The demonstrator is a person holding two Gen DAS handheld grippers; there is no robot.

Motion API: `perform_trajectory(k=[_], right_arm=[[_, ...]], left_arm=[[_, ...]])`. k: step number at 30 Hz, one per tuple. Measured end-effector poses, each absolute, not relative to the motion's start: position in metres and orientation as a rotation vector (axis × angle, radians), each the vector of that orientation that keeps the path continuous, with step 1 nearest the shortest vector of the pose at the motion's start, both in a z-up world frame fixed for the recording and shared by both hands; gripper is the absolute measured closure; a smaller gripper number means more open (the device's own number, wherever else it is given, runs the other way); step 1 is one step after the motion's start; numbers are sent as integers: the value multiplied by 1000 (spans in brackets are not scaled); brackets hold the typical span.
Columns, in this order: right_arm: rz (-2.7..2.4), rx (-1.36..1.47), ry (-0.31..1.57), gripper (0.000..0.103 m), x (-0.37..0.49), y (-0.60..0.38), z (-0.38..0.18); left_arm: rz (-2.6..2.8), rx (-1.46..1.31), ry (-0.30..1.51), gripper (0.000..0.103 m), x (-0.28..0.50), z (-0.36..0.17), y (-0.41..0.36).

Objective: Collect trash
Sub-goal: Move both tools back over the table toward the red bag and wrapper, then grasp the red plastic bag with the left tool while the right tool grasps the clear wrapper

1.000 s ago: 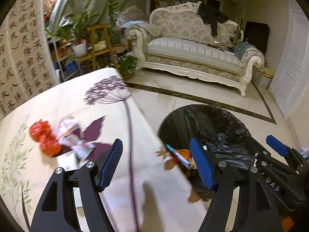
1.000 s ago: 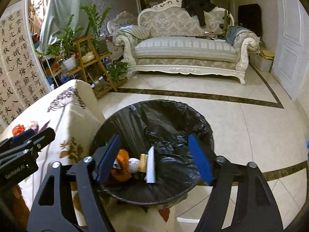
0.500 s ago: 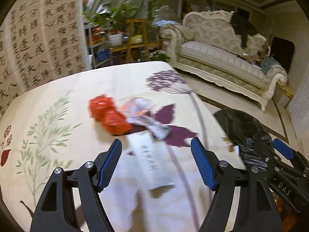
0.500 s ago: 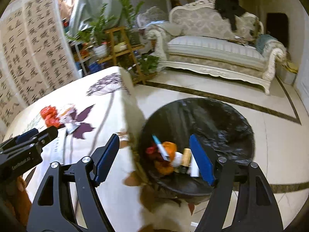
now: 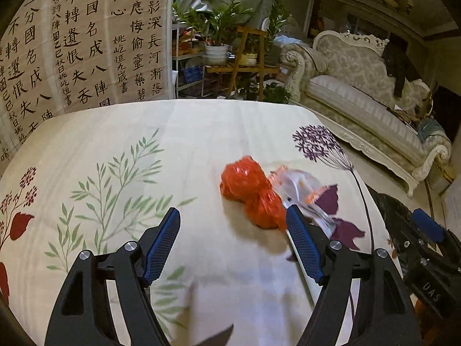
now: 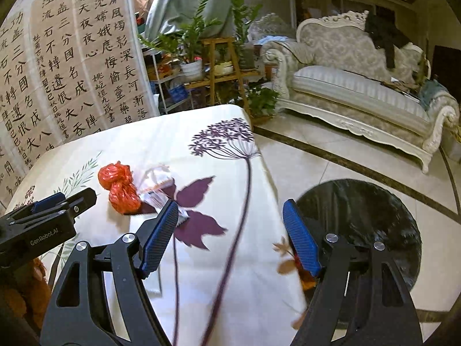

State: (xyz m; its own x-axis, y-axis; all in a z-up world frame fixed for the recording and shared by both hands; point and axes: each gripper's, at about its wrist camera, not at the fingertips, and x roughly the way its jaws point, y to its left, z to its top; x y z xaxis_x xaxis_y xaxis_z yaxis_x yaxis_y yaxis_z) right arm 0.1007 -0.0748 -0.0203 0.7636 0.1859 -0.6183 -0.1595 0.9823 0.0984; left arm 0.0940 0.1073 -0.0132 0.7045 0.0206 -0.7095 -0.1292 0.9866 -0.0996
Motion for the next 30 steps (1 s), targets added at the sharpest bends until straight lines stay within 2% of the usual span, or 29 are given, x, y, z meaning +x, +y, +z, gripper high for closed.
perform_trajectory(k=[15, 16, 18, 20, 21, 30], right_arm=[[175, 29, 706, 30, 131, -63, -28], [178, 26, 711, 30, 132, -62, -29], [183, 24, 716, 30, 133, -59, -31], [190, 23, 722, 30, 135, -56, -33], [193, 21, 724, 30, 136, -54, -33], [240, 3, 724, 30, 141, -30, -32]], left_arm=[[56, -183, 863, 29, 140, -39, 107], [53, -185, 866, 30, 140, -40, 108], [40, -186, 869, 42, 139, -42, 110], [11, -192, 866, 57, 138, -43, 112], [-4, -195, 861, 60, 138, -43, 113], [31, -175, 832, 64, 124, -33, 135]])
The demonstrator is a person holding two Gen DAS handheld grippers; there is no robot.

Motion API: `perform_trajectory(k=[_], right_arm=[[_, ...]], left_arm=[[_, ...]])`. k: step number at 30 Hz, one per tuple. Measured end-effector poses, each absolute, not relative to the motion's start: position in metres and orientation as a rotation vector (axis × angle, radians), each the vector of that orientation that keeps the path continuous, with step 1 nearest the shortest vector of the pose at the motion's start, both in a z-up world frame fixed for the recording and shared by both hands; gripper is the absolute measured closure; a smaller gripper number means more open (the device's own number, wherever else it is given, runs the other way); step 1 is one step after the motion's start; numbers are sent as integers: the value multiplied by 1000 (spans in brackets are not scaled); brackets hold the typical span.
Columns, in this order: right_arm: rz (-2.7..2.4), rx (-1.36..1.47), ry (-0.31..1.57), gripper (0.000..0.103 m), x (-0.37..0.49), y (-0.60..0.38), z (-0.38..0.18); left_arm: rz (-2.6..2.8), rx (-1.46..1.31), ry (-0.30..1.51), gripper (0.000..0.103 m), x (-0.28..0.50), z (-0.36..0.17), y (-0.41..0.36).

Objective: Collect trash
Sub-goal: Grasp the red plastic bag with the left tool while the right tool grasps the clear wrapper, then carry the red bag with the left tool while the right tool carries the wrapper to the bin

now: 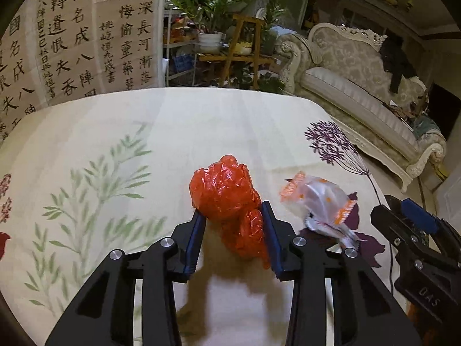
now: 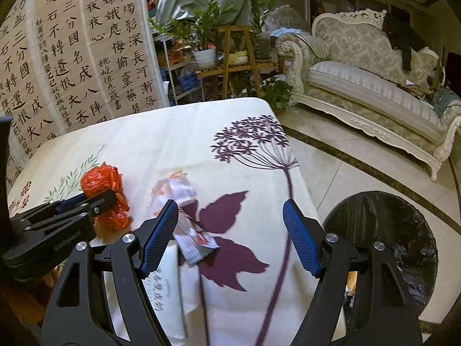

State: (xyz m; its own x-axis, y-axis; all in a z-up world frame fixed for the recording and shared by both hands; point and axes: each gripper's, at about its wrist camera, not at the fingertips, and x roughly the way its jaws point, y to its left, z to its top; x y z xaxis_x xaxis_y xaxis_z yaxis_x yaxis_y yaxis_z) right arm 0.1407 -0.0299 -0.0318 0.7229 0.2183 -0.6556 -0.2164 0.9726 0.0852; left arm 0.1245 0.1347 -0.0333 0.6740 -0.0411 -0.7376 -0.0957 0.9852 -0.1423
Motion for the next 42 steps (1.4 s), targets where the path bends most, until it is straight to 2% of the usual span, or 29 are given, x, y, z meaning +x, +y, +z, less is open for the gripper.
perform_trajectory(k=[18, 19, 21, 23, 24, 42], right_arm=[[303, -79, 796, 30, 172, 26, -46], [301, -83, 801, 32, 173, 27, -47], [306, -88, 820, 41, 174, 29, -51], [309, -93, 833, 55, 175, 31, -54], [312, -95, 839, 57, 175, 32, -55], [250, -36, 755, 59, 134, -14, -27]], left_arm=[[186, -173, 823, 64, 99, -32, 208], [186, -176, 824, 64, 99, -32, 210], [187, -183, 827, 64, 98, -34, 213], [188, -186, 829, 64, 97, -35, 214], [188, -188, 829, 64, 97, -36, 214], [121, -196, 791, 64, 80, -22, 189]])
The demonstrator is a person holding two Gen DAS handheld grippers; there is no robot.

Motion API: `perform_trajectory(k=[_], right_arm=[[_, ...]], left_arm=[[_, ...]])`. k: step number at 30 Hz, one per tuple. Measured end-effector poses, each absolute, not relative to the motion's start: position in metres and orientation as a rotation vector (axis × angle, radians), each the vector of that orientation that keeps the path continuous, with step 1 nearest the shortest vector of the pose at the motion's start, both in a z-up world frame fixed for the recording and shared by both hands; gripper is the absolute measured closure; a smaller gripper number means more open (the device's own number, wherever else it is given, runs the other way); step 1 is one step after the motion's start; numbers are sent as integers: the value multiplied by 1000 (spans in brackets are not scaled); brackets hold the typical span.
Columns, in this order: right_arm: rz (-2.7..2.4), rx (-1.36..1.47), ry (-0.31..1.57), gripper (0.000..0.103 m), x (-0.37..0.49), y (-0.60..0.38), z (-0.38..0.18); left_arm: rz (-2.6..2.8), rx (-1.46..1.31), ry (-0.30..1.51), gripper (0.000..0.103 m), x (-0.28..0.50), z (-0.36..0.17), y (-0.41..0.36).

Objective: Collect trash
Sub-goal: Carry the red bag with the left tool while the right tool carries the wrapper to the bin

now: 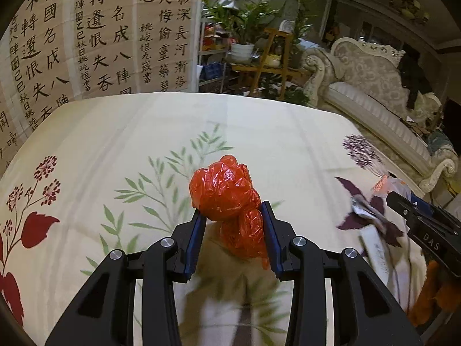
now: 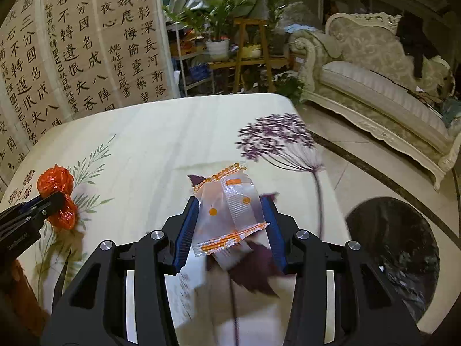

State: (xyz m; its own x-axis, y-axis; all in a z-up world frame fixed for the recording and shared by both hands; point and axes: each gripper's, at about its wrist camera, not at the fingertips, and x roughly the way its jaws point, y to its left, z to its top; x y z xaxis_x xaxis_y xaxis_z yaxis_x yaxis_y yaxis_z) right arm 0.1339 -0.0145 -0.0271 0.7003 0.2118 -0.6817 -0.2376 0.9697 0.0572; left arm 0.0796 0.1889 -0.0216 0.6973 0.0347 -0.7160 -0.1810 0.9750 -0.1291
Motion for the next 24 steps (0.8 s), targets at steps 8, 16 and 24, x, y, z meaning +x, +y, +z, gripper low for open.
perform_trajectory(k=[8, 16, 24], right_arm=[[186, 3, 726, 59, 95, -59, -19], [139, 46, 711, 59, 61, -96, -20], [110, 88, 699, 59, 38, -126, -25]], left_arm=[[36, -166, 778, 64, 64, -14, 147], [-19, -132, 767, 64, 44, -9, 107], [-65, -97, 771, 64, 27, -9, 71]])
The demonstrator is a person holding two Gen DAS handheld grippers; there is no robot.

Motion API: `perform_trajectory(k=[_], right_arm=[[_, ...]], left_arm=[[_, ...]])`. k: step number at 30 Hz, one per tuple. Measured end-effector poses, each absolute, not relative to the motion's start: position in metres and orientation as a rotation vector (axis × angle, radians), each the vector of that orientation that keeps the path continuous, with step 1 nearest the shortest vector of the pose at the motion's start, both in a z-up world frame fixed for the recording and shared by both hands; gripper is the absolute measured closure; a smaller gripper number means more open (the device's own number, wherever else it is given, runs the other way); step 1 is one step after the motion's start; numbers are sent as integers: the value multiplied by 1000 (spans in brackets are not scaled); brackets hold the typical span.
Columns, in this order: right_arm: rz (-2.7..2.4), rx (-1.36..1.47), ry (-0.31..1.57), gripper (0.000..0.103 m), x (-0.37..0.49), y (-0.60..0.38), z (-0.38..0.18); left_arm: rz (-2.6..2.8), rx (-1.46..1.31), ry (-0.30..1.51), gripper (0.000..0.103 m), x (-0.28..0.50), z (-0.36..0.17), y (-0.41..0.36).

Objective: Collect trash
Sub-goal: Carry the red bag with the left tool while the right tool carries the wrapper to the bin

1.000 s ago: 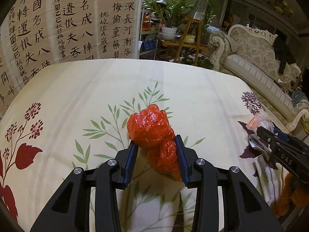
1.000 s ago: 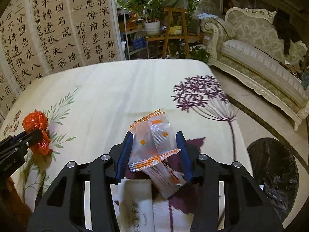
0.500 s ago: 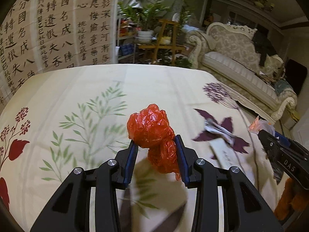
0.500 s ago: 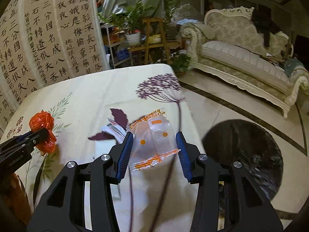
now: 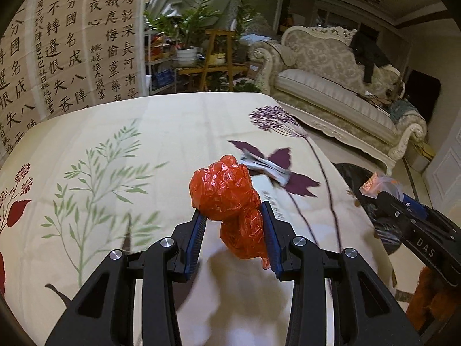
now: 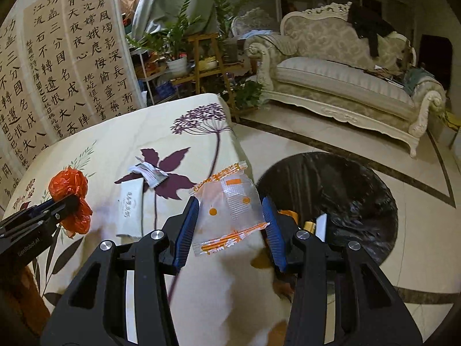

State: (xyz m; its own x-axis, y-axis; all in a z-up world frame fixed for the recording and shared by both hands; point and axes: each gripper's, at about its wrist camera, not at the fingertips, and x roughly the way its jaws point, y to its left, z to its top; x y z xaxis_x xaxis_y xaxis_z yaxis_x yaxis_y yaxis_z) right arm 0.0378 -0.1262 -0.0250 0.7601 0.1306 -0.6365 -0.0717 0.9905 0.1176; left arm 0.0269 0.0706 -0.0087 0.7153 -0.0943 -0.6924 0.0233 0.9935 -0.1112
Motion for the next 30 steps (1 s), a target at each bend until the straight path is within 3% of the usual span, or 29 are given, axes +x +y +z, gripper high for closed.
perform_trajectory(k=[30], right_arm=[[-117, 158, 641, 59, 44, -234, -36]], left_arm=[[-260, 66, 736, 64, 64, -14, -83]])
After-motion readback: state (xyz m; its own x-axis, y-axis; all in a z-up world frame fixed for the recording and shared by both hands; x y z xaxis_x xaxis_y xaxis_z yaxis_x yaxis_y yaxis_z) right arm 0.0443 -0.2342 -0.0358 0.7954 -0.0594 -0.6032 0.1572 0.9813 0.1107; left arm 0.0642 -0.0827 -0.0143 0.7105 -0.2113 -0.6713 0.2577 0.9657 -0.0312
